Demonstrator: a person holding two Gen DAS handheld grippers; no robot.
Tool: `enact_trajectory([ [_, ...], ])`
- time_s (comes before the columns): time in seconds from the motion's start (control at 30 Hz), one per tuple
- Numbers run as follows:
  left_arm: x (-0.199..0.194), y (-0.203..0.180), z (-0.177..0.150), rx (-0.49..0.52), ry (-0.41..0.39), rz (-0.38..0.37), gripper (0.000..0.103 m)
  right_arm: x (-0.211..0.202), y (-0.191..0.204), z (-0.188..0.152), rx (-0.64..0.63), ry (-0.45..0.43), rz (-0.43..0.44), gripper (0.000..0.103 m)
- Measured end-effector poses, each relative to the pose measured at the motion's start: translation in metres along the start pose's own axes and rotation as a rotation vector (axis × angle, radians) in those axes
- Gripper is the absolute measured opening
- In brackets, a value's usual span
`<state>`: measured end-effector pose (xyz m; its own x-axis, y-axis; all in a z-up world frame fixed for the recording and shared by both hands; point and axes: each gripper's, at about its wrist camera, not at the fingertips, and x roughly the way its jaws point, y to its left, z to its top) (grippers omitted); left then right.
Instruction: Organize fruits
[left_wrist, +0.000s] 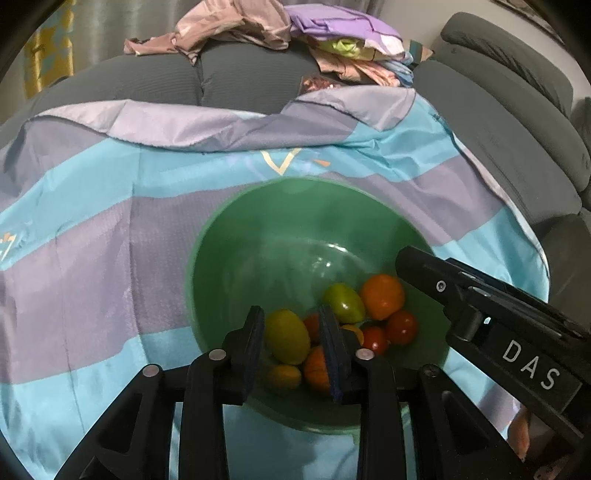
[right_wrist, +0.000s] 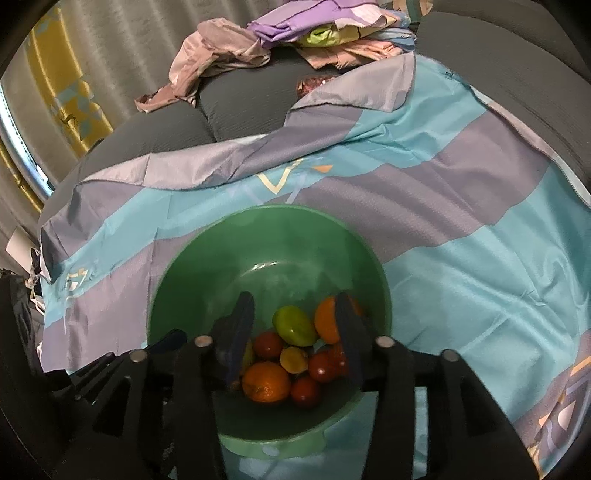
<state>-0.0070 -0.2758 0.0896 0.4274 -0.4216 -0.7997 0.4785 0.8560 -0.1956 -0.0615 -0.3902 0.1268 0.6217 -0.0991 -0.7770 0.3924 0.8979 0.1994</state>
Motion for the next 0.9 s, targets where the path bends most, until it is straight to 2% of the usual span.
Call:
enact_trajectory([
  [0.1, -0.013, 0.0, 0.002, -0.004, -0.033, 0.003, 0.042, -0.009, 0.0, 0.001, 0.007, -0.027, 0.006, 0.055],
  [0.3, -0.036, -0.007, 0.003, 0.016, -0.088, 0.009, 0.064, -0.022, 0.001, 0.002, 0.006, -0.063, 0.005, 0.055],
  [0.9, -0.042, -0.008, 0.001, 0.015, -0.098, 0.015, 0.065, -0.026, -0.002, 0.001, 0.014, -0.07, -0.019, 0.056],
])
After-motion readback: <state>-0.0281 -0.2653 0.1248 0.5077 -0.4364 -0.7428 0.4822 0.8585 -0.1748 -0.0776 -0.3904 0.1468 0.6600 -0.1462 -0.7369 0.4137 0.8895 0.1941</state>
